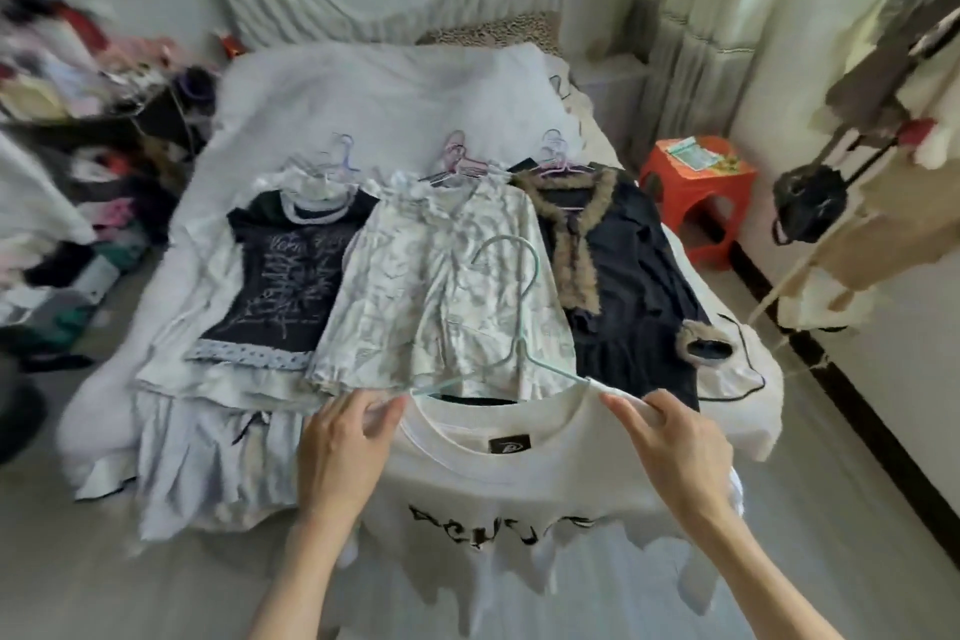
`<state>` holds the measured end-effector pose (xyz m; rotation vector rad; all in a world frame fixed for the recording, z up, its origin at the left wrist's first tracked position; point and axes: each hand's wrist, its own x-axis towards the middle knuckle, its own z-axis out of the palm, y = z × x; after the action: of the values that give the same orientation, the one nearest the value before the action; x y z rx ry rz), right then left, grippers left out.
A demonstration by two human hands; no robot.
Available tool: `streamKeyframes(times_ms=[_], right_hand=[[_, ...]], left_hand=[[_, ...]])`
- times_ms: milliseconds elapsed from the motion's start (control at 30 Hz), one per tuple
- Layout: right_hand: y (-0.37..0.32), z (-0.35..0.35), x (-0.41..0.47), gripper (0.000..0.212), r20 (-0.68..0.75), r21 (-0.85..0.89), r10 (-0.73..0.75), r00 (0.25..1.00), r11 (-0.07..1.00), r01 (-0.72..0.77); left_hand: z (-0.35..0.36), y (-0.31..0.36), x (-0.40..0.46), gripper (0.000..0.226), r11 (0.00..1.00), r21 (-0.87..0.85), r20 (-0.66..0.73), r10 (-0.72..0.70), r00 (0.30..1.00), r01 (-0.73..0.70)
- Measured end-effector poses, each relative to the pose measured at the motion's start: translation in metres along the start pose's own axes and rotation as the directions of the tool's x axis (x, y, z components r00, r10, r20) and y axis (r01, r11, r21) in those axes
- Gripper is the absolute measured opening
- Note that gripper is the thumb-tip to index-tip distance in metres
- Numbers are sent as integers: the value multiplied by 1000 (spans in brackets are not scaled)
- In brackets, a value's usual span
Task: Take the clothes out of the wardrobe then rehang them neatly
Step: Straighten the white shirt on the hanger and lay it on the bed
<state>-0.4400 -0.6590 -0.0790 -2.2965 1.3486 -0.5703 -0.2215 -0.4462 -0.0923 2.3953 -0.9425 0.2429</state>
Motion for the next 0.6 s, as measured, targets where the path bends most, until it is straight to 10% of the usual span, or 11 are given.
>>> streamKeyframes(times_ms=[600], right_hand=[[-271, 89, 110, 60, 100, 519, -341, 935, 819, 244]], left_hand=[[-156, -134, 128, 45, 923, 228, -637, -100, 764, 311]])
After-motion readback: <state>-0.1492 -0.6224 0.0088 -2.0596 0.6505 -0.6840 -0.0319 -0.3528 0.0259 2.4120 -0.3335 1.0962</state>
